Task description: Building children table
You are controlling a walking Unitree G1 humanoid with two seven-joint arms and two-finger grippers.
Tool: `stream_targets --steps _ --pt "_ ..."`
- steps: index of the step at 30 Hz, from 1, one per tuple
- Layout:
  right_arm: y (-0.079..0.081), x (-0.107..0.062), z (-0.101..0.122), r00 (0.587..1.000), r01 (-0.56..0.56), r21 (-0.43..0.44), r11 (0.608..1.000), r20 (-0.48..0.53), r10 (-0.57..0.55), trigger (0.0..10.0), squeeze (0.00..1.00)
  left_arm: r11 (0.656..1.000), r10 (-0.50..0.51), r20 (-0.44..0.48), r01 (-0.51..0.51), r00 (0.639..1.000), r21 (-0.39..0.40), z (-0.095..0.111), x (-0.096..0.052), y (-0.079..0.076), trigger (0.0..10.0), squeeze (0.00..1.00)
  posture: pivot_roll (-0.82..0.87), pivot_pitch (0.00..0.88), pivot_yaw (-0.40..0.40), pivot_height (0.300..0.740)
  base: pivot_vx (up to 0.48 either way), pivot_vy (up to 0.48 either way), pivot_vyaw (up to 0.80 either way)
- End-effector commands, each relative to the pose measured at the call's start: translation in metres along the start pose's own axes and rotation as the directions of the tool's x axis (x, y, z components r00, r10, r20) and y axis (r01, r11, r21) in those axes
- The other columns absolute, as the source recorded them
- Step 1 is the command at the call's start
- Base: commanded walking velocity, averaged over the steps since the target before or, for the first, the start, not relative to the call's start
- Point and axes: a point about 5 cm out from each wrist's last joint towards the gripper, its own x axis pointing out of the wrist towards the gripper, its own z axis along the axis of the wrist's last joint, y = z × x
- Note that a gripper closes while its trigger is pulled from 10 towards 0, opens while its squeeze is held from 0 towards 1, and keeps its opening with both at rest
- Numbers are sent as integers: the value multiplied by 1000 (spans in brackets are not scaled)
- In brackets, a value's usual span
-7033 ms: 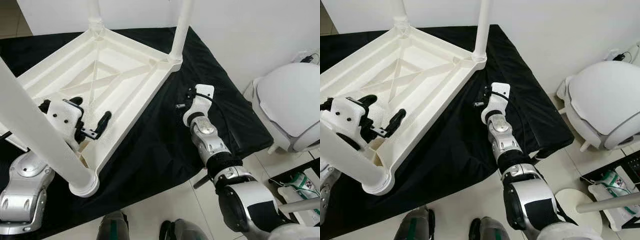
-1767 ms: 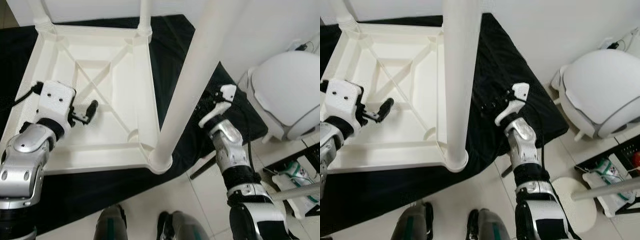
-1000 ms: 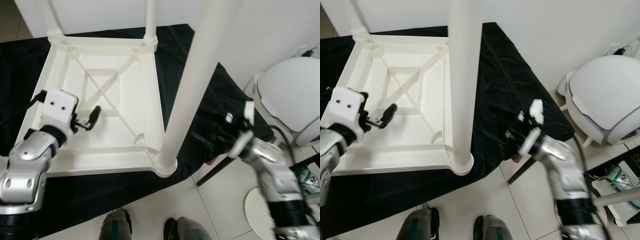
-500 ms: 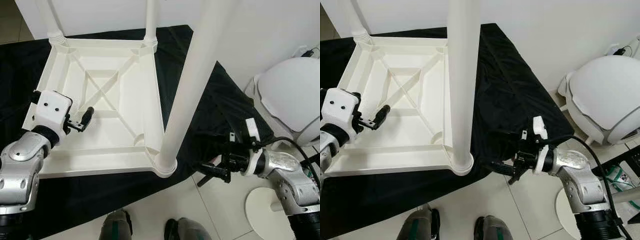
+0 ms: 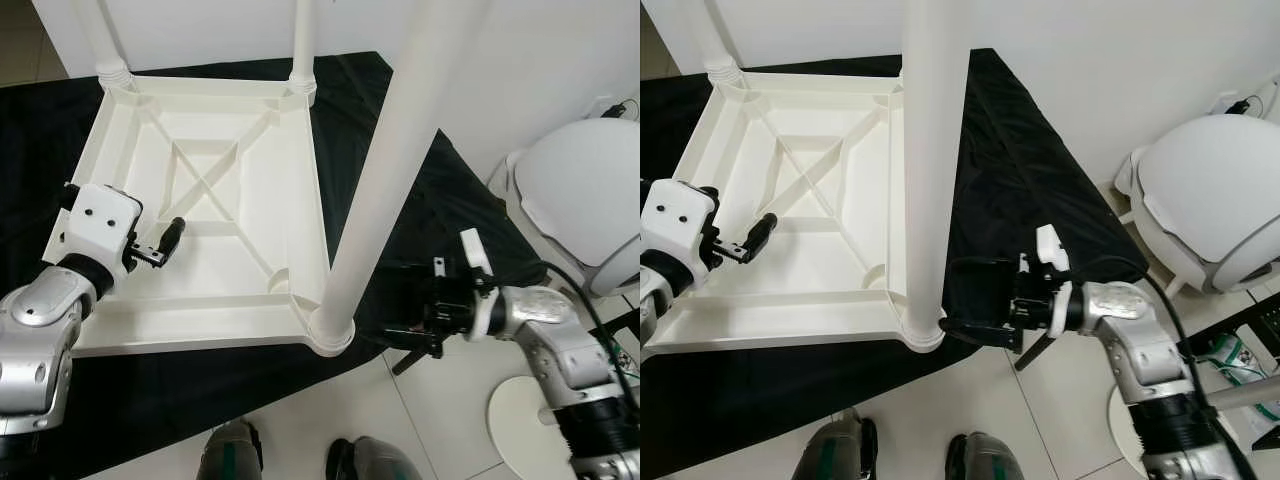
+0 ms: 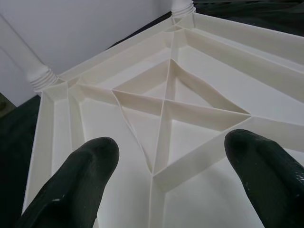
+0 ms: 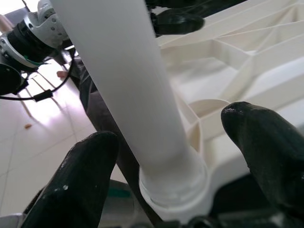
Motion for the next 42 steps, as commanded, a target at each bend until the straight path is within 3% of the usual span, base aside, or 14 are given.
stream_targets --steps 1,10,13,21,23,27,31,32,35,36,41,42 --pt "-1 5 -3 1000 -10 -15 1000 -13 10 10000 0 1000 -25 -11 25 1000 -16 -1 -1 -3 10000 0 80 67 -58 740 0 0 0" --pt "-5 32 -11 1000 1 -42 999 11 -1 10000 0 999 -22 21 23 1000 -28 5 -2 -5 10000 0 96 58 -66 740 0 0 0" --pt "-12 43 -13 993 110 -77 991 39 -108 10000 0 999 -21 27 22 999 -31 7 -3 -7 10000 0 102 54 -72 740 0 0 0" --pt "-29 32 -14 946 323 -81 943 57 -319 10000 0 999 -25 30 26 999 -41 8 -4 -11 10000 0 97 52 -77 740 0 0 0" --pt "-29 32 -14 946 323 -81 943 57 -319 10000 0 999 -25 30 26 999 -41 8 -4 -11 10000 0 97 52 -77 740 0 0 0" --pt "-51 10 -8 856 516 -89 852 79 -511 10000 0 997 -59 51 62 997 -48 11 0 -17 10000 0 77 48 -68 740 0 0 0" --pt "-57 1 -8 823 568 -105 816 79 -562 10000 0 995 -83 66 86 994 -48 13 2 -20 10000 0 72 48 -66 740 0 0 0" --pt "-64 -8 -7 783 622 -115 774 80 -617 10000 0 993 -105 78 109 991 -47 15 3 -22 10000 0 69 52 -64 740 0 0 0" --pt "-68 -13 -7 754 657 -120 745 81 -652 10000 0 991 -120 86 124 989 -45 16 3 -23 10000 0 67 54 -62 740 0 0 0" --pt "-74 -20 -4 713 701 -117 704 91 -695 10000 0 988 -141 97 146 985 -44 18 5 -27 10000 0 64 58 -61 740 0 0 0" --pt "-78 -23 -3 688 726 -112 679 99 -719 10000 0 986 -154 103 159 983 -43 18 6 -29 10000 0 64 58 -61 740 0 0 0" --pt "-83 -28 -1 647 762 -101 639 103 -755 10000 0 982 -178 115 183 977 -37 20 8 -34 10000 0 59 71 -64 740 0 0 0"
